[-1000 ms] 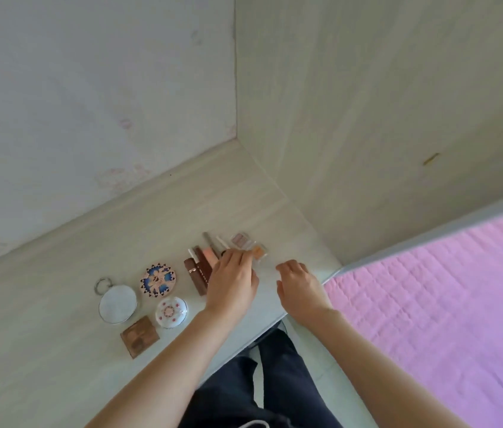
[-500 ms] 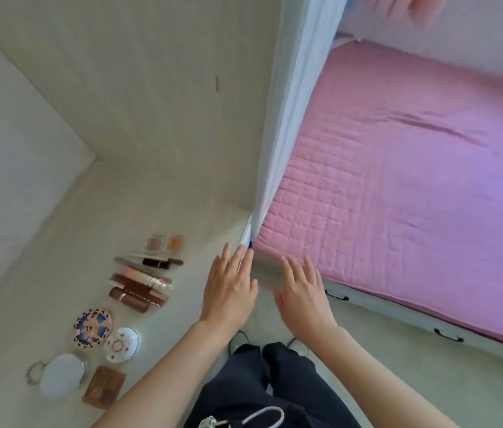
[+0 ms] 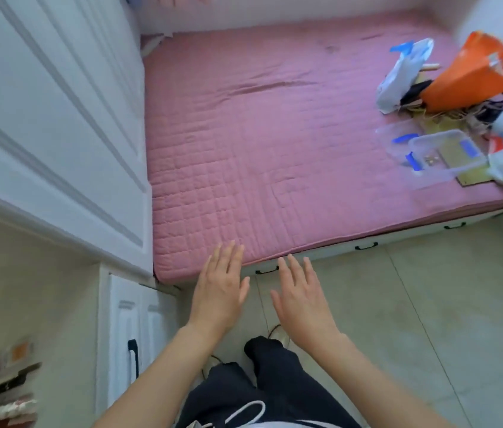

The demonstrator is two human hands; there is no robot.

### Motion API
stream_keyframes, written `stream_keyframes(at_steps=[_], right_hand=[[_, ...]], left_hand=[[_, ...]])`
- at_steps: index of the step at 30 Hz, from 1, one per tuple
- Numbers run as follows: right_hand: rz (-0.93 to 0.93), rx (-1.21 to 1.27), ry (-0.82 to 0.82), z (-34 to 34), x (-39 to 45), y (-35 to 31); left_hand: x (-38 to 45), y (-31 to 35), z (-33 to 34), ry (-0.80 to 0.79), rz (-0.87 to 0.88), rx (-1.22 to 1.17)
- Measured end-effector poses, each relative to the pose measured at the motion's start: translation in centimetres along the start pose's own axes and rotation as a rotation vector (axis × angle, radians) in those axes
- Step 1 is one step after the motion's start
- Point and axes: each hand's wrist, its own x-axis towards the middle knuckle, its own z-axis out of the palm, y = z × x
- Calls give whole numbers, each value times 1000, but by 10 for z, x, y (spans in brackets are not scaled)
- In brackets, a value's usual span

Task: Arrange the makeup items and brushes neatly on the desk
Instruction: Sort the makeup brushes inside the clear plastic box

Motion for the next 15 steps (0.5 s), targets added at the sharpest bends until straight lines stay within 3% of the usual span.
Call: stream_keyframes(at_steps=[6, 15], right_hand=[[198, 139, 51, -13, -3, 93], [497, 282, 156, -26, -39, 204]], left_hand=[[50, 84, 29, -28, 123, -13], [105, 210, 71, -198, 433, 69]])
